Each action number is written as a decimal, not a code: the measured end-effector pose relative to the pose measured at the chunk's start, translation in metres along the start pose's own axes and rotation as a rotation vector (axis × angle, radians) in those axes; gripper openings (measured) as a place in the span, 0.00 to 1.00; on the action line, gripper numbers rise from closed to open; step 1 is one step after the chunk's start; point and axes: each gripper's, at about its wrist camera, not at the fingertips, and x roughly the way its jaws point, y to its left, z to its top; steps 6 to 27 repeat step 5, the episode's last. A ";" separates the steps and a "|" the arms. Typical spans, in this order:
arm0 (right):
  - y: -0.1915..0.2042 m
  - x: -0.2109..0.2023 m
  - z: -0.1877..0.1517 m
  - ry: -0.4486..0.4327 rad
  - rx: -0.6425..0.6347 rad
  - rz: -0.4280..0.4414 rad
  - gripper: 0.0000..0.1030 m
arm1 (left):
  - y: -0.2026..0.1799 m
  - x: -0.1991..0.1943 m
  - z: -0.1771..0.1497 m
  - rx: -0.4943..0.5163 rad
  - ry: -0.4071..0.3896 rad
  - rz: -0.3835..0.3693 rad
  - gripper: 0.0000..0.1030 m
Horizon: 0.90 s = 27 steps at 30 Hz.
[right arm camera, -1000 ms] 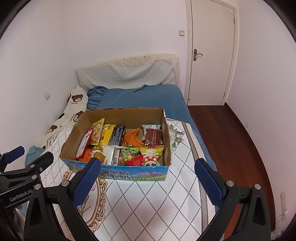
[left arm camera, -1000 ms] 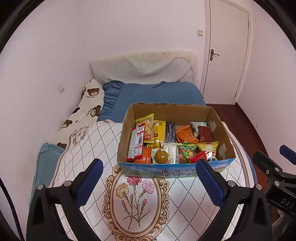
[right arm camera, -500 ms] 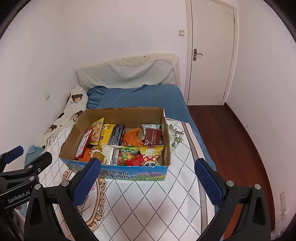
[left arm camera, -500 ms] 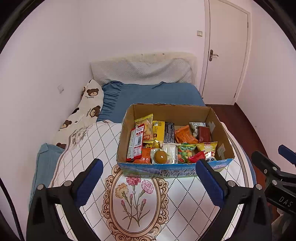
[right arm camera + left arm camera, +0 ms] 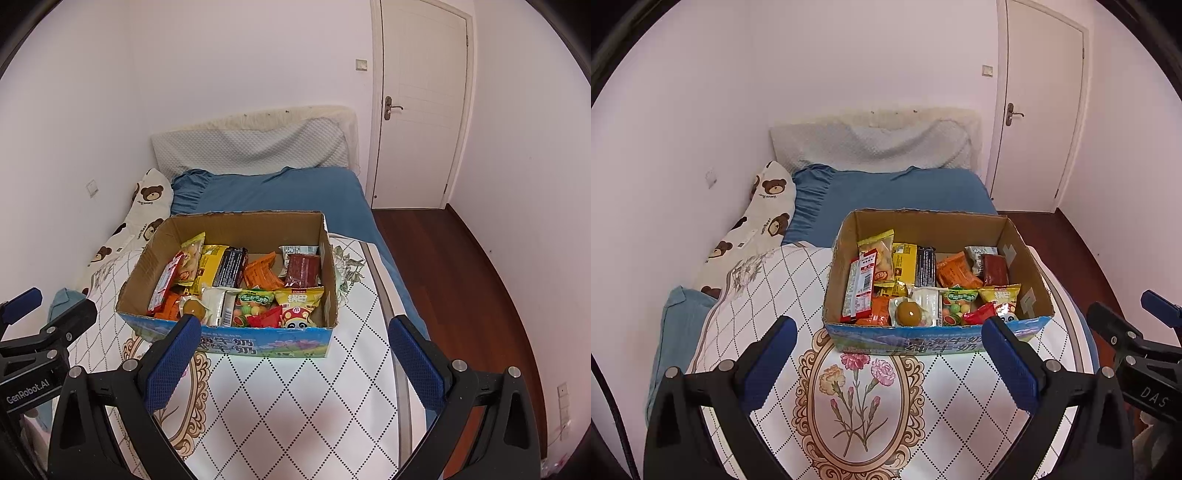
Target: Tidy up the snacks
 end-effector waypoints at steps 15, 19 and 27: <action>0.001 0.000 -0.001 0.004 0.003 -0.001 1.00 | 0.000 -0.003 -0.002 0.002 -0.014 0.006 1.00; 0.001 0.000 -0.001 0.004 0.003 -0.001 1.00 | 0.000 -0.003 -0.002 0.002 -0.014 0.006 1.00; 0.001 0.000 -0.001 0.004 0.003 -0.001 1.00 | 0.000 -0.003 -0.002 0.002 -0.014 0.006 1.00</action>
